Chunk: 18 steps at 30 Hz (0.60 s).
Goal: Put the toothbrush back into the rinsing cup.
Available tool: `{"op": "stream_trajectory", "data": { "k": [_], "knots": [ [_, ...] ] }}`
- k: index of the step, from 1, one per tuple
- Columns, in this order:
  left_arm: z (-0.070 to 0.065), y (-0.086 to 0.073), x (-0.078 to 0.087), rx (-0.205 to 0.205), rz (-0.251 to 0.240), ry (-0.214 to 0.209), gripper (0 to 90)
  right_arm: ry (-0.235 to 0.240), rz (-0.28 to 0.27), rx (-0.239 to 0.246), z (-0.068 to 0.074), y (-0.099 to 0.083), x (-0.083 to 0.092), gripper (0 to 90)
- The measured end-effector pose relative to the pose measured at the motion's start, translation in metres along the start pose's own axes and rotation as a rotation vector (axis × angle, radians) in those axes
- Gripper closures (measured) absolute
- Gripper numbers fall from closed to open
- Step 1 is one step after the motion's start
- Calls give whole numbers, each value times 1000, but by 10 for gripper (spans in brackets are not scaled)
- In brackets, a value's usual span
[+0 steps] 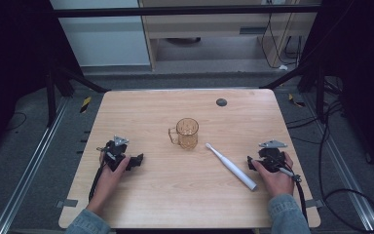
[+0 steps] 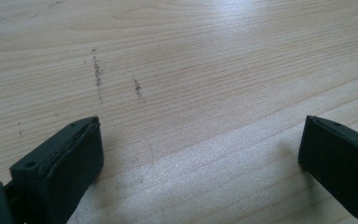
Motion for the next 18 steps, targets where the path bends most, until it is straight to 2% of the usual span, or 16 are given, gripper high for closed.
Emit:
{"op": "stream_trajectory", "data": {
  "k": [2,3,4,5,6,8,9,10,12,14,18],
  "knots": [
    [0,0,0,0,0,0,0,8,0,14,3,1,4,226],
    [0,0,0,0,0,0,0,13,7,47,11,5,13,252],
    [0,0,0,0,0,0,0,13,7,47,11,5,13,252],
    [0,0,0,0,0,0,0,19,21,68,16,7,18,261],
    [0,0,0,0,0,0,0,33,38,108,27,11,25,306],
    [0,0,0,1,0,0,0,45,51,132,35,16,30,340],
    [0,0,0,1,0,0,0,45,51,132,35,16,30,340],
    [0,0,0,1,0,1,0,57,64,168,46,23,35,369],
    [0,0,0,0,0,1,0,59,70,179,49,25,36,389],
    [0,0,0,0,0,1,0,67,99,225,62,37,41,431],
    [0,0,0,0,1,1,0,89,122,263,74,50,42,465]
  ]
}}
Point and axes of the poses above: each handheld gripper's, and its own axes: x roughly backward along the jaws, y roughly out of its top, z roughly to its left, the point moved 5 cm from there along -x, roughly forward along the jaws, and after that the axes turned 6 degrees about z, right-handed, at the moved point
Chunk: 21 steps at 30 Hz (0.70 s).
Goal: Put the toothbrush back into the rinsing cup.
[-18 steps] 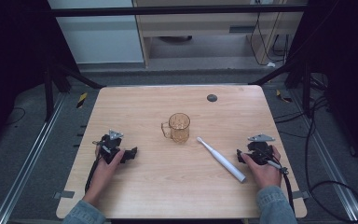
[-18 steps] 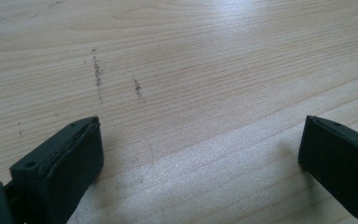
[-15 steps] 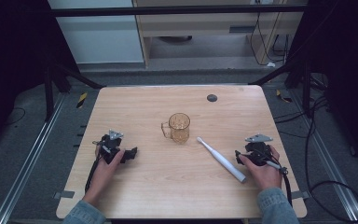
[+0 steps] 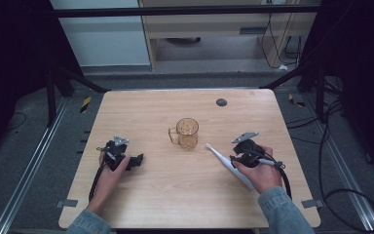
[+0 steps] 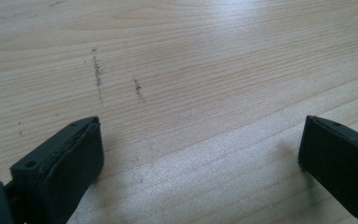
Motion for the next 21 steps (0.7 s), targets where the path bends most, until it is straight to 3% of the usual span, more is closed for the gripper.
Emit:
{"op": "stream_trajectory", "data": {
  "k": [12,21],
  "knots": [
    [0,0,0,0,0,0,0,51,82,52,21,27,-20,544],
    [0,0,0,0,-1,-1,0,70,130,46,25,31,-35,507]
  ]
}}
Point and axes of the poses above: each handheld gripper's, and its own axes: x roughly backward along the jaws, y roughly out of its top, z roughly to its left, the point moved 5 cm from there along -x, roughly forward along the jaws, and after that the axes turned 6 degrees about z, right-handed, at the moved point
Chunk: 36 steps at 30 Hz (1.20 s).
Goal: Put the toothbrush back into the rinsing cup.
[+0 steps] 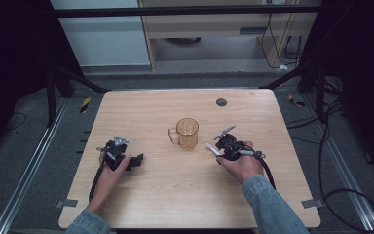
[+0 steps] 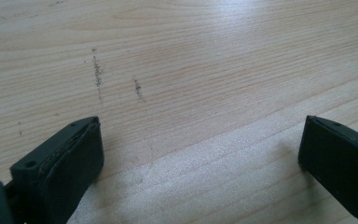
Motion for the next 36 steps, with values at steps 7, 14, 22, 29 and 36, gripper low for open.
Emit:
{"op": "stream_trajectory", "data": {
  "k": [7,14,22,29,36],
  "knots": [
    [0,0,0,0,0,0,0,12,31,-8,-1,-1,-10,500],
    [0,0,0,0,0,0,0,2,52,-5,-1,-2,-14,513],
    [0,0,0,0,0,0,0,22,74,-30,-3,-10,-23,532],
    [0,0,0,-1,0,-1,0,33,86,-39,-4,-14,-26,563],
    [0,0,0,-1,0,-1,0,33,89,-37,-5,-14,-26,585]
  ]
}}
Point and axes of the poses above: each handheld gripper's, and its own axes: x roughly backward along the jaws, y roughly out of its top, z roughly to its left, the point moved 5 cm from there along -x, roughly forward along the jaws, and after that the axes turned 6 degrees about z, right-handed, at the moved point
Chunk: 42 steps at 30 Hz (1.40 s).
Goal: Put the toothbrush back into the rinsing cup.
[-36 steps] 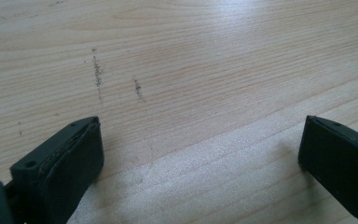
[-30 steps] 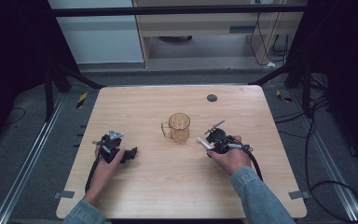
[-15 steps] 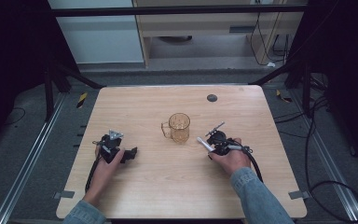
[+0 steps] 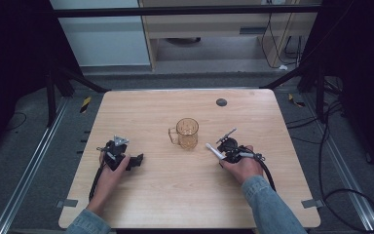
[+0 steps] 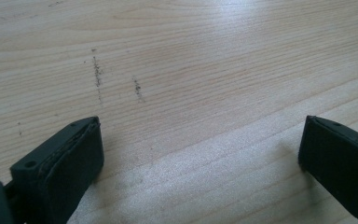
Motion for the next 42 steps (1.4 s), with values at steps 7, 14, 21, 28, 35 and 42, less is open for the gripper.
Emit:
{"op": "stream_trajectory", "data": {
  "k": [7,14,21,28,35,42],
  "knots": [
    [0,0,0,0,0,0,0,16,8,-9,1,0,-1,642],
    [0,0,0,0,0,0,0,37,8,-5,-1,0,-1,671],
    [0,0,0,-1,0,-1,0,52,14,-5,-1,-1,-1,679],
    [0,0,0,-2,2,-1,0,68,11,-13,-1,-1,2,681],
    [0,0,0,-1,2,-1,0,88,-26,-29,-5,1,8,682],
    [0,0,0,-2,2,-1,0,101,-53,-50,-10,1,15,683]
  ]
}}
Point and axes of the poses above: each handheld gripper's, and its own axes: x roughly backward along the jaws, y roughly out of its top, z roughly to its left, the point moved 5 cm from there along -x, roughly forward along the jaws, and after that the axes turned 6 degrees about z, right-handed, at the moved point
